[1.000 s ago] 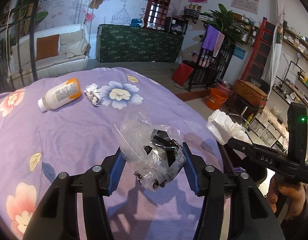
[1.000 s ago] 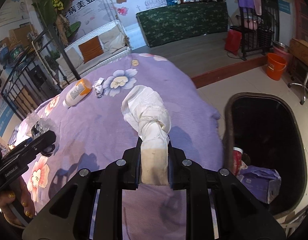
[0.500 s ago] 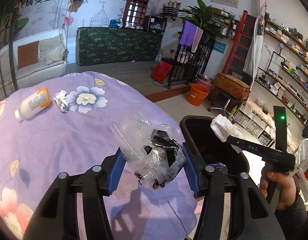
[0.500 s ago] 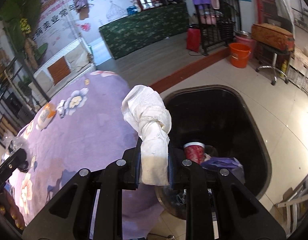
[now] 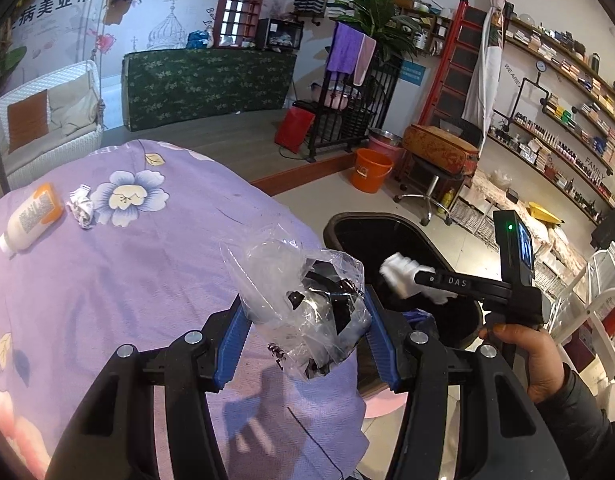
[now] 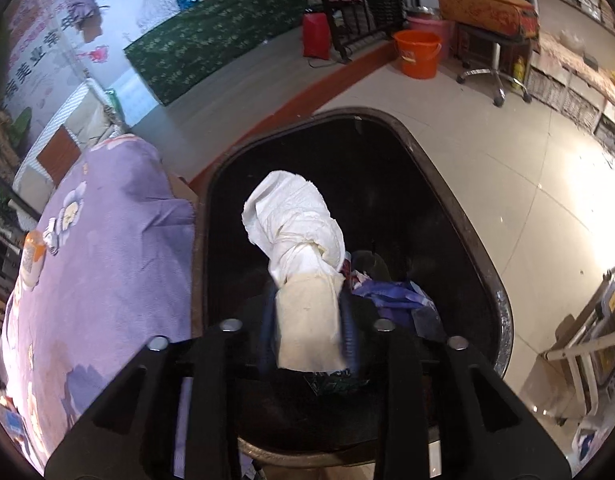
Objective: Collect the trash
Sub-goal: 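Carry the white cloth and clear plastic bag over the black bin, then open the right tool over the bin while the left tool drops the bag in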
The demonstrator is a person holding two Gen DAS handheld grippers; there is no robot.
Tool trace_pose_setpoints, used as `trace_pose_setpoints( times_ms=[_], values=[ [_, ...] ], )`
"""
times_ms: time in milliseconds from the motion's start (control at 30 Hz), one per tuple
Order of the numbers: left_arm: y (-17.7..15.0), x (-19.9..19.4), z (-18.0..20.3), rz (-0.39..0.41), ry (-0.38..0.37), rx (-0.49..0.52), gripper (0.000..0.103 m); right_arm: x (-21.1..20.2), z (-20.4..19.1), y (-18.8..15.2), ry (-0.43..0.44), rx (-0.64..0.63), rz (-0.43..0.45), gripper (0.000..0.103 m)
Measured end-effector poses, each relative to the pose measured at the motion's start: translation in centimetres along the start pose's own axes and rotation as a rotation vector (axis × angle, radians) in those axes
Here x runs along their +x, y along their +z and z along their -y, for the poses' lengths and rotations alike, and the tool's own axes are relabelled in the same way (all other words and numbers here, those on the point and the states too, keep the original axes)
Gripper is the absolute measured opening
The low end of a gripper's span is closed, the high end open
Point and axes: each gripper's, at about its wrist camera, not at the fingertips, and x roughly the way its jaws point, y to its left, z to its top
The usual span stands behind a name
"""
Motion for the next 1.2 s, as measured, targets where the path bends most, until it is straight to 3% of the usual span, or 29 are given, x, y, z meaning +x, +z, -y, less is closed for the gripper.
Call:
trace_pose_setpoints(
  times_ms=[33,67,267,600,767,900,1200],
  values=[
    [0.0,0.2,0.2,-0.006,-0.005,0.005,0.053,0.1,0.1,-0.1,0.007,0.01,0.004,0.061],
    [0.0,0.4,0.4,-0.011,-0.01,0.009,0.053,0.0,0.2,-0.2,0.008,0.016,0.014,0.063],
    [0.0,2.1,2.1,-0.041,-0.048,0.044,0.053,-1.3,0.1,-0.5,0.009,0.015,0.057,0.066],
    [0.5,5.9,5.6,-0.108,-0.157,0.087,0.053,-6.5,-0.2,-0.4,-0.026,-0.007,0.221,0.073],
    [0.6,7.9,7.5,-0.142,-0.2,0.111,0.053,-8.5,0.2,-0.3,-0.09,-0.038,0.296,0.074],
    [0.9,9.5,8.7,-0.167,-0.212,0.125,0.053,-9.4,1.3,0.0,-0.108,-0.02,0.316,0.079],
    [0.6,12.2,11.5,-0.241,-0.255,0.192,0.055,-10.2,4.3,0.1,-0.159,0.037,0.332,0.079]
  ],
)
